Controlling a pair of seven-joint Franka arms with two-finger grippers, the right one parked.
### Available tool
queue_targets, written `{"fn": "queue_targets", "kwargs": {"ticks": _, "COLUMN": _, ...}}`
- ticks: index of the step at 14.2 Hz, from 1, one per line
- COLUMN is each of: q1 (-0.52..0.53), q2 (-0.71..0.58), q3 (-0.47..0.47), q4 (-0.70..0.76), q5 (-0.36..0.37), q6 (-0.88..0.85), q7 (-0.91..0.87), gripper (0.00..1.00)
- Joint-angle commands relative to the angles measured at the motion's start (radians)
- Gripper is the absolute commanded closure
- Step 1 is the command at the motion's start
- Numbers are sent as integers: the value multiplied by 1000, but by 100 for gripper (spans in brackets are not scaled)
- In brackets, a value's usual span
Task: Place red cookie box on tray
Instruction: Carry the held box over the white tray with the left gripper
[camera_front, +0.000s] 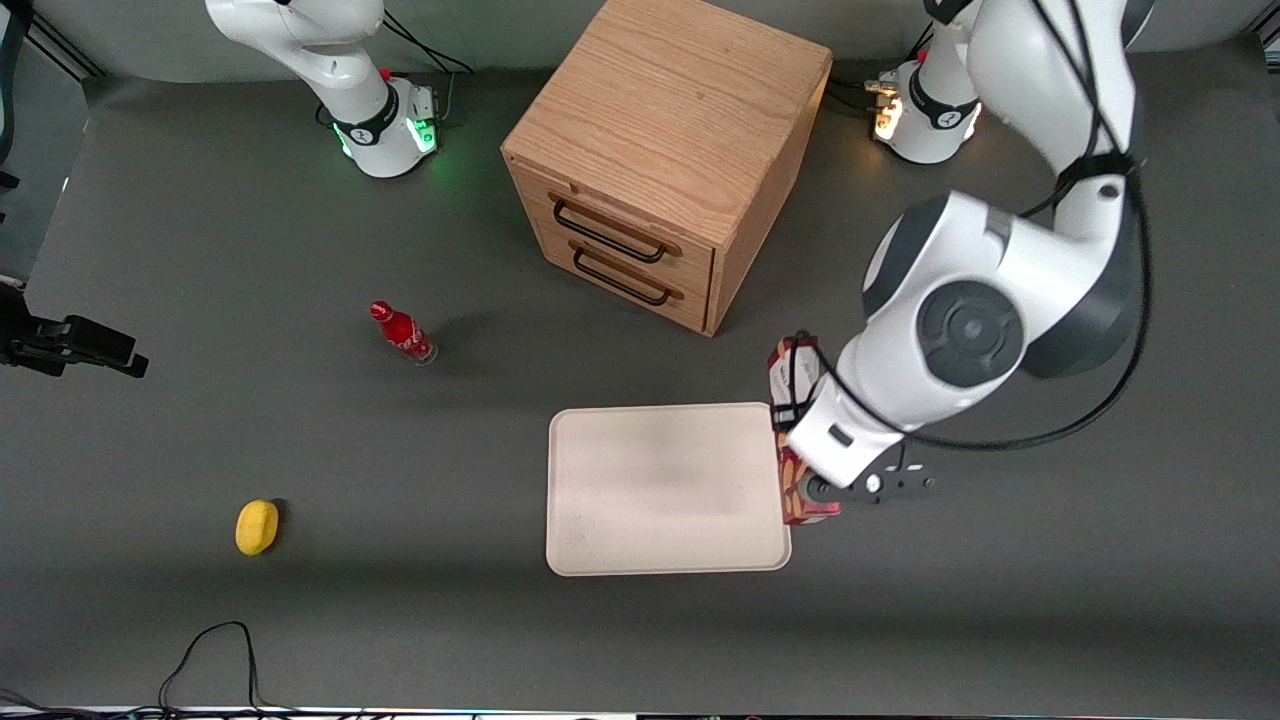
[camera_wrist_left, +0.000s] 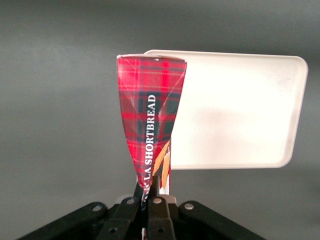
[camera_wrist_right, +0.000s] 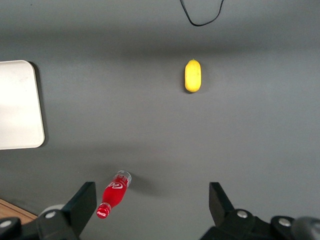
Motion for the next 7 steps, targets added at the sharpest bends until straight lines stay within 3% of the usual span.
{"fn": "queue_targets", "kwargs": {"ticks": 1, "q1": -12, "q2": 43, "q3": 9, "q4": -46, "q5": 36, "q6": 74, "q7": -8, "gripper": 100}}
{"fn": "queue_targets", "kwargs": {"ticks": 7, "q1": -41, "q2": 154, "q3": 11, "q4": -109, "q5": 96, "q6": 231, "q7": -18, "gripper": 100}}
